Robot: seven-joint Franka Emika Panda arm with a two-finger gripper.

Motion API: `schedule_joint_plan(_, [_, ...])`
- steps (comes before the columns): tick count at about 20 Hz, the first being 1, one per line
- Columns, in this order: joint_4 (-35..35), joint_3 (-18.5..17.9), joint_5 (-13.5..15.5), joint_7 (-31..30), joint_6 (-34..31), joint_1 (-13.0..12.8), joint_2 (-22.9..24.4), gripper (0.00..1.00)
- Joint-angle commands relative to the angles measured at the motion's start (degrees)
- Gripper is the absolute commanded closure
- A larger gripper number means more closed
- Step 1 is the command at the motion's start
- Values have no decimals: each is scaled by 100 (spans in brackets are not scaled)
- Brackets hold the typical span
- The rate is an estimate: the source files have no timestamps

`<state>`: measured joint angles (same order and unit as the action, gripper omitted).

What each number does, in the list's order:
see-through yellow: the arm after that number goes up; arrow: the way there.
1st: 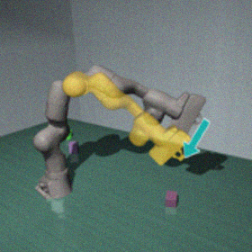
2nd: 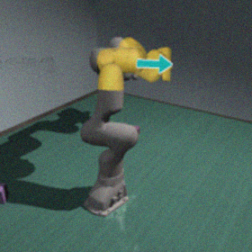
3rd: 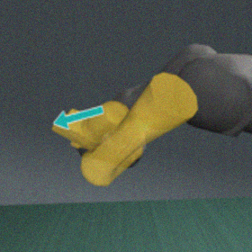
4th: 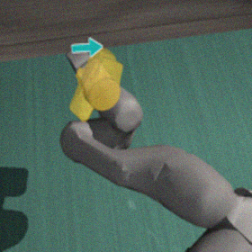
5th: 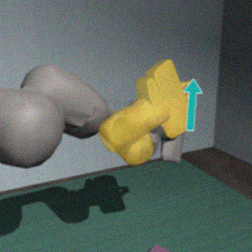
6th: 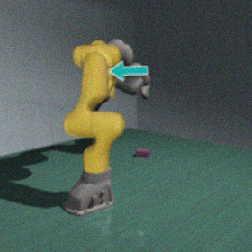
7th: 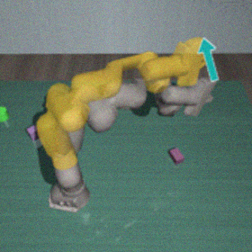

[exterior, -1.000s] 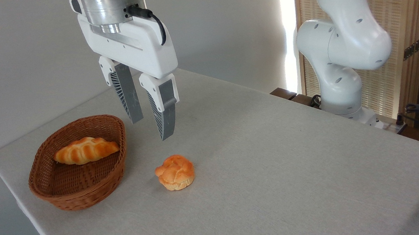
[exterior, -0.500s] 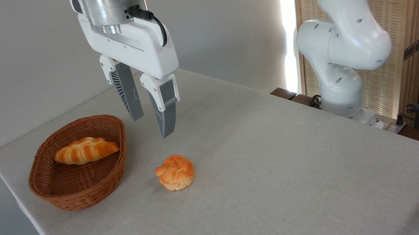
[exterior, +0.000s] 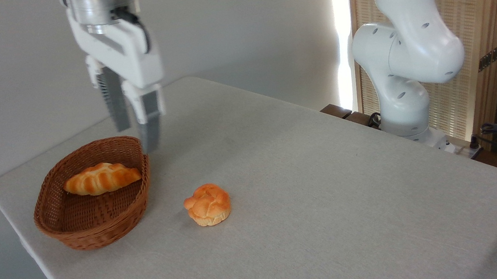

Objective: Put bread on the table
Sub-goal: 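Move the open gripper over the wicker basket above the bread roll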

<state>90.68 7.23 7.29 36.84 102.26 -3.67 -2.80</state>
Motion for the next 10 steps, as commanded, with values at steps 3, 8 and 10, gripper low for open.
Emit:
schedule_joint_plan(3, [-77, 586, 53, -257, 846, -72, -440, 0])
schedule_joint_plan(8, [160, 1069, 53, -248, 1935, -432, -1019, 0])
schedule_joint_plan(10, [361, 1297, 53, -239, 2279, -450, -1108, 0])
